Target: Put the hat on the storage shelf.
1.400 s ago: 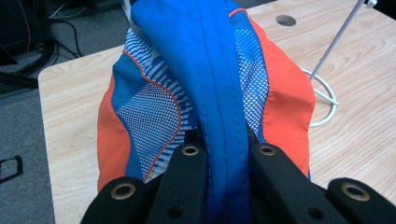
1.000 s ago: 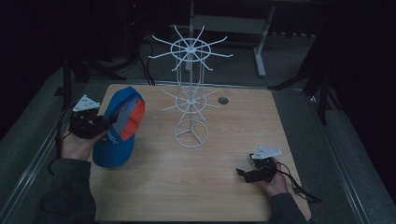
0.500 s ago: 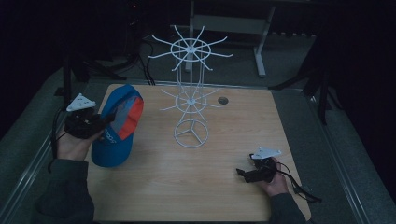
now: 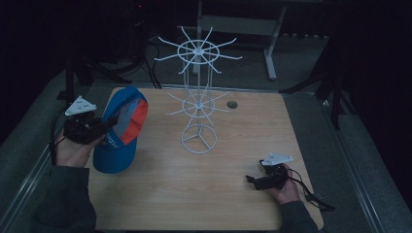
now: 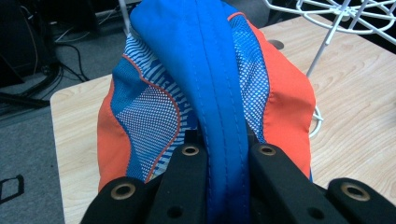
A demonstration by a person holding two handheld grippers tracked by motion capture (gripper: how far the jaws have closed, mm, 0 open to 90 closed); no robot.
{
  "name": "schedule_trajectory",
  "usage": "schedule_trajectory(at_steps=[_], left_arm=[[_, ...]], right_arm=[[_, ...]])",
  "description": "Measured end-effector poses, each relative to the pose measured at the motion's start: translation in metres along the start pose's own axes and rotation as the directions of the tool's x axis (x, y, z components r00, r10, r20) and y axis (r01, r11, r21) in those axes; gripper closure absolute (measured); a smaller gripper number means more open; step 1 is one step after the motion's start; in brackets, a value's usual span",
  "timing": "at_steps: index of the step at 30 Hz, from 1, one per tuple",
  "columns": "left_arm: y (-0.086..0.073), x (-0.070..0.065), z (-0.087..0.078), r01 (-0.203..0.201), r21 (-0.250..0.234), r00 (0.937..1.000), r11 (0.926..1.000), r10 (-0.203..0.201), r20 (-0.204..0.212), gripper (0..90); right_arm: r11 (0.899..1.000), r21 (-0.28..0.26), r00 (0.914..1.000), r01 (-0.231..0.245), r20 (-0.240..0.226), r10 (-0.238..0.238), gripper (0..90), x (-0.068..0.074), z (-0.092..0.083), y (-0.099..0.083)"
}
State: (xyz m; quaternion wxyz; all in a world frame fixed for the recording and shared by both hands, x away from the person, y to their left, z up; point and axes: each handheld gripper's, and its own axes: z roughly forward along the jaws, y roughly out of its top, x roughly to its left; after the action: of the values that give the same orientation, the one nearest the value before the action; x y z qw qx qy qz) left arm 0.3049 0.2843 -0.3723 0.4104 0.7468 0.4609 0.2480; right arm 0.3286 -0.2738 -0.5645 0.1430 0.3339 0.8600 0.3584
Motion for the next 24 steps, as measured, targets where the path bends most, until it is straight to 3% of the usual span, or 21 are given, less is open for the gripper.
schedule_trajectory(at_steps=[14,24], left_arm=[[0.003,-0.001,-0.006,-0.013,-0.025,0.9995,0.9996,0.014,0.029,88.3],[0.006,-0.001,-0.014,-0.017,-0.052,0.9971,0.9985,0.021,0.073,88.2]], right_arm=[[1.0,0.001,1.0,0.001,0.0,-0.001,10.7,0.0,0.0,0.0],[1.0,0.0,1.0,0.001,0.001,-0.001,10.7,0.0,0.0,0.0]])
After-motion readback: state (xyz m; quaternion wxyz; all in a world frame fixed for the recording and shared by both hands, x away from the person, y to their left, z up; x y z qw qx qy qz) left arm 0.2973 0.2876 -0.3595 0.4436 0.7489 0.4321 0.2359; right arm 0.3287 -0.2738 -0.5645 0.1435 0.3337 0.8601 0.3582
